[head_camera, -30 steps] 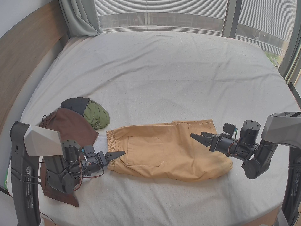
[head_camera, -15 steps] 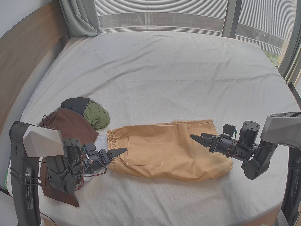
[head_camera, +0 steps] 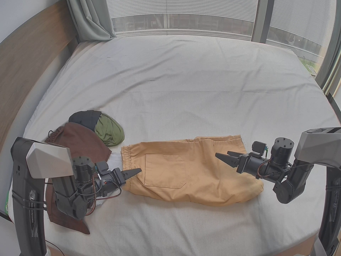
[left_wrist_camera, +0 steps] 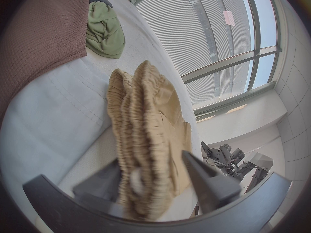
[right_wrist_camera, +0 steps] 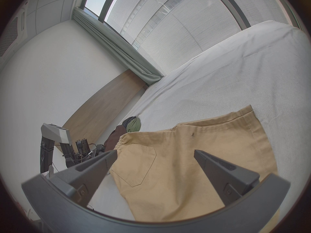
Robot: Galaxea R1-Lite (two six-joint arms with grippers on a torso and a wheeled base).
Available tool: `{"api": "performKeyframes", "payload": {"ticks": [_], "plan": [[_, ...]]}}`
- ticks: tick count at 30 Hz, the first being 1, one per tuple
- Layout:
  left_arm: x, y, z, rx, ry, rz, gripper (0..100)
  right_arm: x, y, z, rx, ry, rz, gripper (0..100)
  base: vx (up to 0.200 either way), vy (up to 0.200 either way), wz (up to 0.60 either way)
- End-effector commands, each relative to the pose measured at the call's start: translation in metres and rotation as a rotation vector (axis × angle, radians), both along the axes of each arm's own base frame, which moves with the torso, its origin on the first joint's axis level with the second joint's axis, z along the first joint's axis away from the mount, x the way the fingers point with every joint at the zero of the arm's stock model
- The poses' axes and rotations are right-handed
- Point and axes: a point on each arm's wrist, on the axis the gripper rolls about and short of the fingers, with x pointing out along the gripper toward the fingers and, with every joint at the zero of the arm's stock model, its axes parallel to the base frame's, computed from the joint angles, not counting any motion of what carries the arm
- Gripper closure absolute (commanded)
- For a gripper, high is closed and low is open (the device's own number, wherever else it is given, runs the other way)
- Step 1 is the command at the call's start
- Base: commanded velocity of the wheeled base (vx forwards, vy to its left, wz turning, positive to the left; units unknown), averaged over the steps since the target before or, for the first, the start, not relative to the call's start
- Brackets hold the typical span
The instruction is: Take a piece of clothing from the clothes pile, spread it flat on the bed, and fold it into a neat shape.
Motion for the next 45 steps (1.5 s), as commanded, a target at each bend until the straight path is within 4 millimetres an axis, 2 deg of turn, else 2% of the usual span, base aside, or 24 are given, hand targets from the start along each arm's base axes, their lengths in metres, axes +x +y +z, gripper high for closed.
{"api": "performKeyframes", "payload": {"ticks": [1,10,18,34,45], "plan": [[0.001,0.002,0.001,-0.002,-0.001,0.006,100,0.0,0.0,-0.002,-0.001,0.004,0.0,0,0.0,0.0,0.0],[0.0,0.004,0.004,0.003,-0.013,0.008,100,0.001,0.001,-0.012,-0.033,0.001,0.005,0,0.0,0.0,0.0],[0.001,0.017,0.02,-0.008,-0.048,0.034,100,0.001,0.0,-0.013,-0.036,0.002,0.002,0,0.0,0.0,0.0],[-0.007,0.028,0.019,0.062,-0.087,0.02,100,0.001,0.0,-0.013,-0.037,0.003,0.002,0,0.0,0.0,0.0],[-0.011,0.033,0.027,0.066,-0.108,0.012,100,0.001,0.0,-0.012,-0.036,0.001,0.002,0,0.0,0.0,0.0]]}}
